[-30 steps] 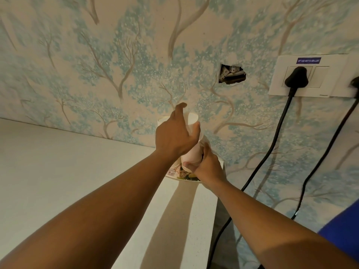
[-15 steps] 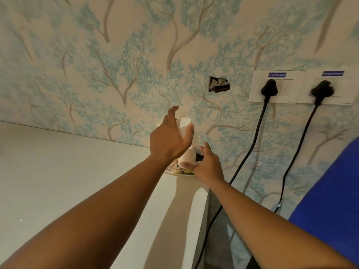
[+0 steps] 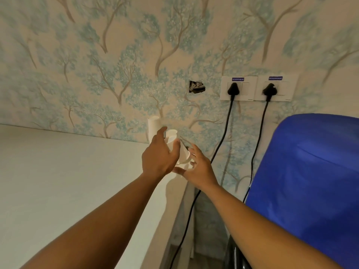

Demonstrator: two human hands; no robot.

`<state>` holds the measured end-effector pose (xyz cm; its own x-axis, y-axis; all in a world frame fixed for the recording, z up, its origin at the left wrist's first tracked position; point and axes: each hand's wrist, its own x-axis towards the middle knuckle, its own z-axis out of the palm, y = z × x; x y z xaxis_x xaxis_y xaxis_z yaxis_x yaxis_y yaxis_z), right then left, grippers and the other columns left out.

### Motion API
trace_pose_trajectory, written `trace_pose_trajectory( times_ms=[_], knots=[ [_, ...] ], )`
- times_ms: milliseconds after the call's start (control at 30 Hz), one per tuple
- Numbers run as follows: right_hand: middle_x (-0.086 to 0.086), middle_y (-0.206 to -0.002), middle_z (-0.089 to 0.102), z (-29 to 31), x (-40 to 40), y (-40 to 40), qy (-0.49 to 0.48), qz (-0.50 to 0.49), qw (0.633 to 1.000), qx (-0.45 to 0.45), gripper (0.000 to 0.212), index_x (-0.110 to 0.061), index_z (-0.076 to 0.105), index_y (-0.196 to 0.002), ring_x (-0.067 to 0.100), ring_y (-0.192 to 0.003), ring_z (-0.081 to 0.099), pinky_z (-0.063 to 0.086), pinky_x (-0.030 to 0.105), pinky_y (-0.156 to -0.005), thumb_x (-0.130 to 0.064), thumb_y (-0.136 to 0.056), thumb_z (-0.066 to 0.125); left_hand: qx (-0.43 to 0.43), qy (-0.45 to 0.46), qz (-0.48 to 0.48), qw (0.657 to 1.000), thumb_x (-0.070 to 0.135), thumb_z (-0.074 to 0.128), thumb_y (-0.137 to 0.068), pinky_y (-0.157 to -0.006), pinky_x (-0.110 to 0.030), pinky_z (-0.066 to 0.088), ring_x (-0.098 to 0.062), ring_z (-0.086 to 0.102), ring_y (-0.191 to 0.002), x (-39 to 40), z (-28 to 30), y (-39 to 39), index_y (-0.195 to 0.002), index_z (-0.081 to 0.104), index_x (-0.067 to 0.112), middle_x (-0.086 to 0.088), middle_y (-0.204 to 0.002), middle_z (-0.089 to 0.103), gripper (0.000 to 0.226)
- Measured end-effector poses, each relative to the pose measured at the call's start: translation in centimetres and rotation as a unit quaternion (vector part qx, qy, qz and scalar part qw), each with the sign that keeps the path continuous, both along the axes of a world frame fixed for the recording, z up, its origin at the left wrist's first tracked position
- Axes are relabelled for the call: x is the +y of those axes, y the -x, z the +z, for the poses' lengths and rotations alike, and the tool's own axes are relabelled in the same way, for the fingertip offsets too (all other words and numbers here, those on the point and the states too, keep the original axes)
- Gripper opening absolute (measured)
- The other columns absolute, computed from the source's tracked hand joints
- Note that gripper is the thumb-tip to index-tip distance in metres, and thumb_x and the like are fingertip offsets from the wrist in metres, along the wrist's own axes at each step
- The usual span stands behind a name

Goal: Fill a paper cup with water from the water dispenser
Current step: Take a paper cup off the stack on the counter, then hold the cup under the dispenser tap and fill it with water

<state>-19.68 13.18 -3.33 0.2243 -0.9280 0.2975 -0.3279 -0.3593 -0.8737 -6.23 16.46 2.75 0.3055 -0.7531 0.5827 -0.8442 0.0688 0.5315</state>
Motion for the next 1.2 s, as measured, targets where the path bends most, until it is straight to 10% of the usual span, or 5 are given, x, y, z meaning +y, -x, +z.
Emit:
trace_pose_trajectory(
  times_ms=[433, 567, 767, 1200],
  knots=[
    [-0.004, -0.128, 0.055, -1.5, 10.5, 5.7, 0.028, 0.029, 0.998, -0.048, 0.1, -0.029, 0.037, -0.141, 0.002, -0.113, 0.055, 0.053, 0.028, -0.093, -0.064, -0.058, 0.08, 0.226, -0.043, -0.048, 0.972, 0.048, 0.038, -0.097, -0.081, -0.029, 0.039, -0.007, 0.05, -0.098, 10.2, -3.0, 5.8, -0.134, 0.045, 0.031, 0.013, -0.115, 0.055, 0.042],
    [-0.012, -0.126, 0.05, -2.0, 12.8, 7.4, 0.061, 0.0, 0.998, -0.036, 0.089, -0.029, 0.04, -0.138, -0.005, -0.111, 0.05, 0.054, 0.021, -0.086, -0.058, -0.063, 0.079, 0.359, -0.11, -0.059, 0.925, 0.042, 0.032, -0.102, -0.086, -0.036, 0.05, -0.02, 0.059, -0.099, 11.9, -4.2, 7.4, -0.121, 0.057, 0.014, -0.007, -0.117, 0.063, 0.042],
    [-0.014, -0.13, 0.048, -2.6, 15.4, 10.2, 0.069, -0.032, 0.997, -0.019, 0.086, -0.031, 0.04, -0.136, 0.006, -0.115, 0.051, 0.056, 0.03, -0.086, -0.061, -0.063, 0.076, 0.598, -0.208, -0.091, 0.769, 0.039, 0.036, -0.099, -0.046, -0.02, 0.04, -0.009, 0.048, -0.052, 14.4, -5.8, 10.4, -0.105, 0.062, 0.015, -0.007, -0.074, 0.062, 0.037],
    [-0.024, -0.114, 0.056, -5.7, 21.0, 13.1, -0.023, -0.106, 0.992, -0.066, 0.079, -0.047, 0.043, -0.123, -0.002, -0.108, 0.054, 0.051, 0.014, -0.079, -0.058, -0.056, 0.084, 0.643, -0.354, -0.238, 0.636, 0.038, 0.044, -0.091, -0.047, -0.022, 0.04, -0.01, 0.05, -0.056, 18.2, -10.3, 14.6, -0.107, 0.067, 0.014, -0.002, -0.075, 0.061, 0.037]
  ],
)
